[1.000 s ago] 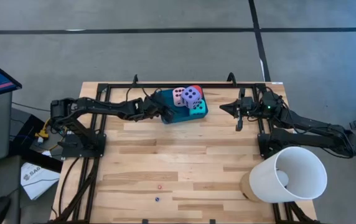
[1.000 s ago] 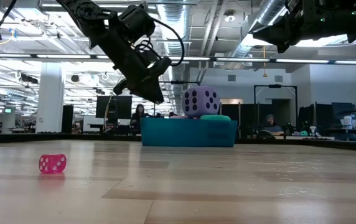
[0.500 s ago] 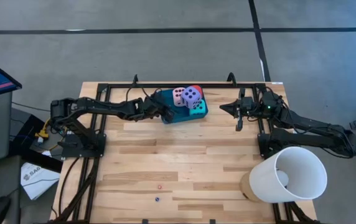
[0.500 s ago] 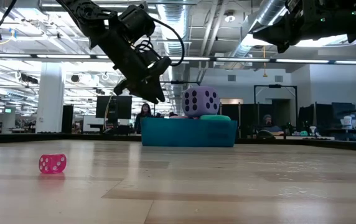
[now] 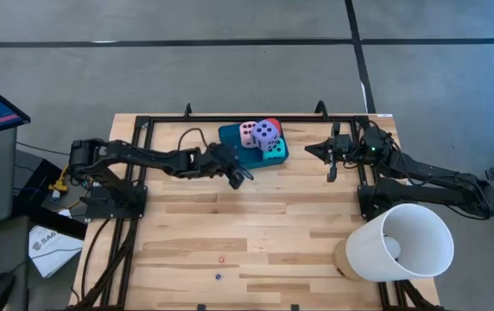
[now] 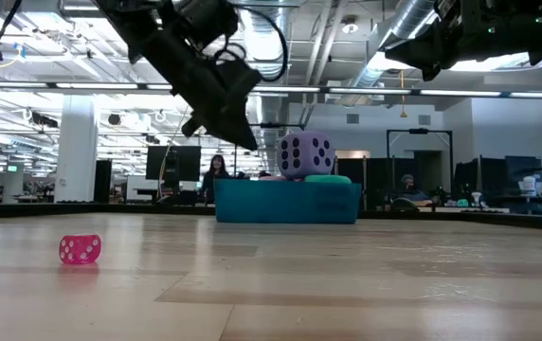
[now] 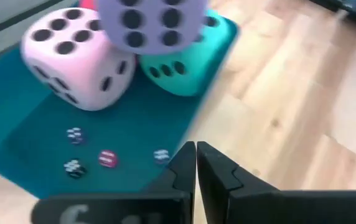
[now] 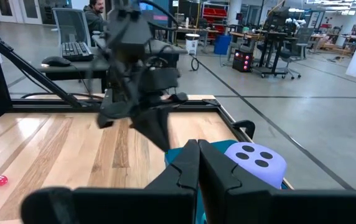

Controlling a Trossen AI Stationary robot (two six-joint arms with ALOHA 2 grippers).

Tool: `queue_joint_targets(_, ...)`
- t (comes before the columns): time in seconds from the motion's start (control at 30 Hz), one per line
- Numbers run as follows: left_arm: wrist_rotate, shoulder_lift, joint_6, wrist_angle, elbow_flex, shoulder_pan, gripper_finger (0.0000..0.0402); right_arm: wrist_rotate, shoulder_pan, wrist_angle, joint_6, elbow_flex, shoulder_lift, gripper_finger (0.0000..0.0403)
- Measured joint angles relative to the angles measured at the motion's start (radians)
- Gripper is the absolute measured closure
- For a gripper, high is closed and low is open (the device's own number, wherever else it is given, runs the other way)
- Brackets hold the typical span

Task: Pick & Place Dice
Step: Put the small red dice into the blue bin

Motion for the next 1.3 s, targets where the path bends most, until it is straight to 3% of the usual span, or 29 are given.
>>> queue_joint_targets(0.23, 0.000, -0.038, -0.058, -0.014, 0.000, -0.130, 0.0400, 0.000, 0.000, 0.000, 0.000, 0.000, 0.000, 0.0403)
queue_joint_targets(0.4, 0.061, -0.048, -0.234, -0.075, 0.000, -0.249, 0.0401, 0.000, 0.001, 0.000, 0.000, 0.000, 0.000, 0.0403)
queue_joint_targets(0.73, 0.053, -0.048, -0.635, -0.203, 0.036, -0.480, 0.0401, 0.000, 0.002, 0.006, 0.000, 0.000, 0.000, 0.0403)
queue_joint_targets(0.97, 0.030, -0.017, -0.761, -0.448, 0.152, -0.516, 0.0401, 0.000, 0.015, 0.008, 0.000, 0.000, 0.000, 0.0403)
queue_joint_targets(1.3, 0.167, 0.109, -0.811, -0.624, 0.284, -0.516, 0.0401, 0.000, 0.020, 0.012, -0.007, -0.001, 0.000, 0.0403)
